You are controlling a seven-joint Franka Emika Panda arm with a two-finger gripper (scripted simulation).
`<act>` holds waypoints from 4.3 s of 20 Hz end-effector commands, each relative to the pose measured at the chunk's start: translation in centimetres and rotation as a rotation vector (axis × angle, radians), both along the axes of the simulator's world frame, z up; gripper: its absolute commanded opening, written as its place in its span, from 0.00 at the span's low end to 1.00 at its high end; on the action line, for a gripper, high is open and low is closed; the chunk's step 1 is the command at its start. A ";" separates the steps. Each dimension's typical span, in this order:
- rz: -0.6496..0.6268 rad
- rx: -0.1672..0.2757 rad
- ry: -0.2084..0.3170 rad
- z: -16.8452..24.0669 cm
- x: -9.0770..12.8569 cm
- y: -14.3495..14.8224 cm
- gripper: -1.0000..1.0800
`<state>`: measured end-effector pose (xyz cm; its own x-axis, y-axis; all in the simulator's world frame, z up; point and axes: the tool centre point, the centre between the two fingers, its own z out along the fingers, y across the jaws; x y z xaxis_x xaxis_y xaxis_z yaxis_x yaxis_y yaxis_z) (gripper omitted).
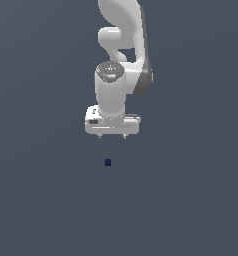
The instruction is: Pick up the object and move it to a goal position.
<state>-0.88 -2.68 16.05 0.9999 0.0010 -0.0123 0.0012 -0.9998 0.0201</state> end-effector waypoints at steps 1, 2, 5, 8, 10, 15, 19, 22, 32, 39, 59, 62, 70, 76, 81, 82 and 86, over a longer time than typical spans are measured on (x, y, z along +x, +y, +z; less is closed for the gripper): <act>0.000 0.000 0.000 0.0 0.0 0.0 0.96; 0.001 0.000 0.000 0.0 0.0 0.0 0.96; 0.020 -0.007 -0.002 0.3 0.1 0.2 0.96; 0.053 -0.019 -0.006 0.9 0.2 0.7 0.96; 0.065 -0.024 -0.007 1.2 0.2 0.8 0.96; 0.063 -0.023 -0.007 1.1 0.3 0.8 0.96; 0.061 -0.020 -0.007 0.3 0.8 0.6 0.96; 0.057 -0.015 -0.007 -0.7 1.4 0.3 0.96; 0.032 0.008 -0.010 -6.4 4.2 -1.5 0.96; 0.020 0.018 -0.012 -9.1 5.2 -2.4 0.96; 0.018 0.020 -0.012 -14.5 5.3 -2.6 0.96; 0.018 0.020 -0.012 -14.7 5.4 -2.6 0.96; 0.018 0.020 -0.012 -14.7 5.4 -2.6 0.00; 0.018 0.020 -0.012 -14.6 5.3 -2.6 0.00; 0.018 0.020 -0.012 -13.5 5.0 -3.2 0.00; 0.018 0.020 -0.012 -13.1 4.9 -3.4 0.00; 0.018 0.020 -0.012 -11.0 4.4 -4.6 0.00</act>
<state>3.70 -6.75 4.16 0.9998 0.0193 -0.0013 0.0193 -0.9998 -0.0003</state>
